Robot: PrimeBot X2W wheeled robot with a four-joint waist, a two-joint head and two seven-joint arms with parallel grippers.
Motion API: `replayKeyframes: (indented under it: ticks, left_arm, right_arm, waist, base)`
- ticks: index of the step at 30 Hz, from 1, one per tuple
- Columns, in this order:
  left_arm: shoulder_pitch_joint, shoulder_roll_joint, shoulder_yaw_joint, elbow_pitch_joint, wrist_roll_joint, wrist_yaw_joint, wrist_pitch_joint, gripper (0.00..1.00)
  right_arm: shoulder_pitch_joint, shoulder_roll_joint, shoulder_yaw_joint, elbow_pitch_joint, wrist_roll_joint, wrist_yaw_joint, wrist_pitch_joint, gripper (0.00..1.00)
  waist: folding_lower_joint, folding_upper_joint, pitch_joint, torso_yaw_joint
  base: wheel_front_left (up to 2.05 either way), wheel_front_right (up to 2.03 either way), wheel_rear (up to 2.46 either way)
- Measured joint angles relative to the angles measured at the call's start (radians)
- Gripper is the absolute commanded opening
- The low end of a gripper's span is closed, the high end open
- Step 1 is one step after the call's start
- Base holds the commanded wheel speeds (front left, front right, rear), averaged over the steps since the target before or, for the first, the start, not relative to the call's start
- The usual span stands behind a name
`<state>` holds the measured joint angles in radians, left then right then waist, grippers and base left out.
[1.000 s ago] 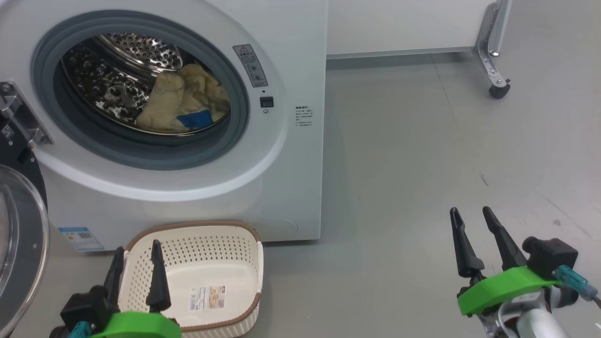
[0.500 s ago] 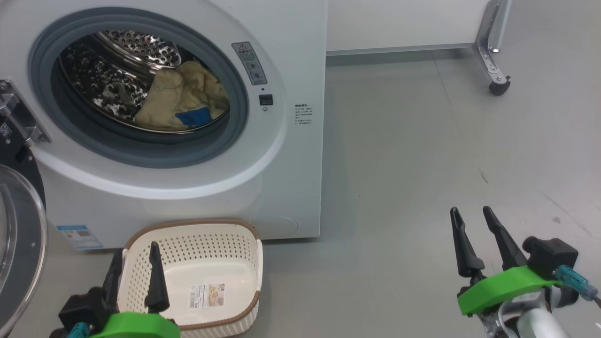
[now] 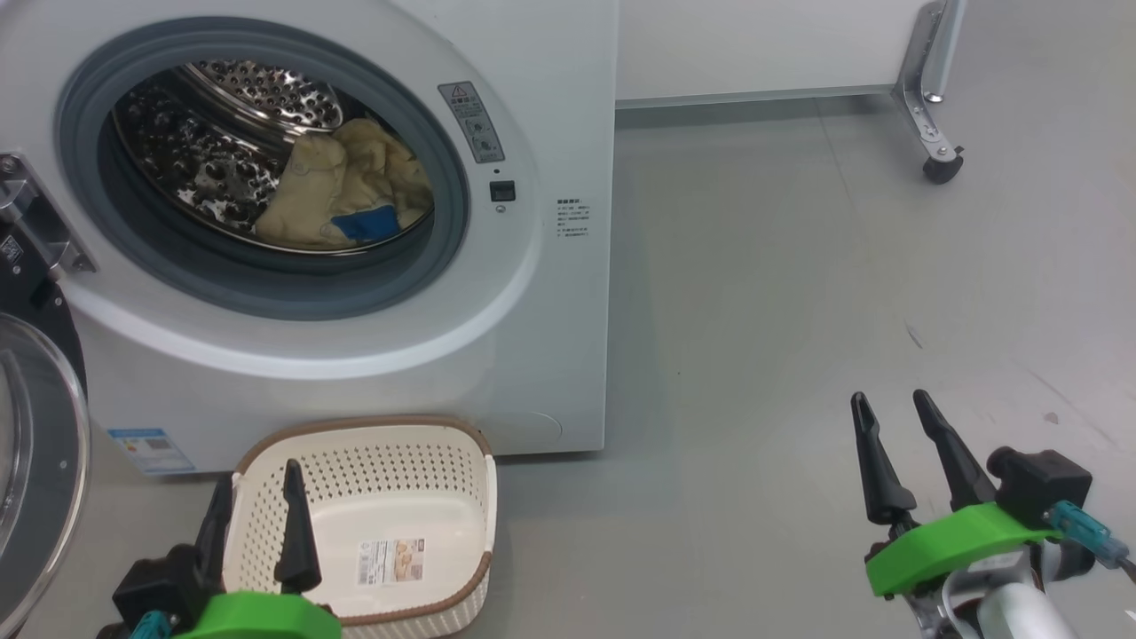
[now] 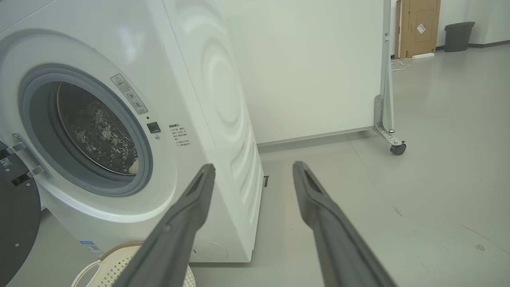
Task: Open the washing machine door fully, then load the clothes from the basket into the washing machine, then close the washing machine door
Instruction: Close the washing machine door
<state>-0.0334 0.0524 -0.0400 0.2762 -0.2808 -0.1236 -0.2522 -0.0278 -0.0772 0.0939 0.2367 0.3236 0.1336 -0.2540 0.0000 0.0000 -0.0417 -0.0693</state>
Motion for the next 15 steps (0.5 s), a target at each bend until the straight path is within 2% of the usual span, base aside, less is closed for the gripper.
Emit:
replayKeyframes:
  ticks: [15]
  left_arm:
    - [0.000,-0.002,0.003,0.002,0.001,0.000,0.000,1.00]
  right_arm:
    - [0.000,0.000,0.001,-0.001,0.013,0.000,0.000,1.00]
  waist:
    - [0.0001,0.0000,0.006,-0.006]
  base:
    - [0.00,0.00,0.00]
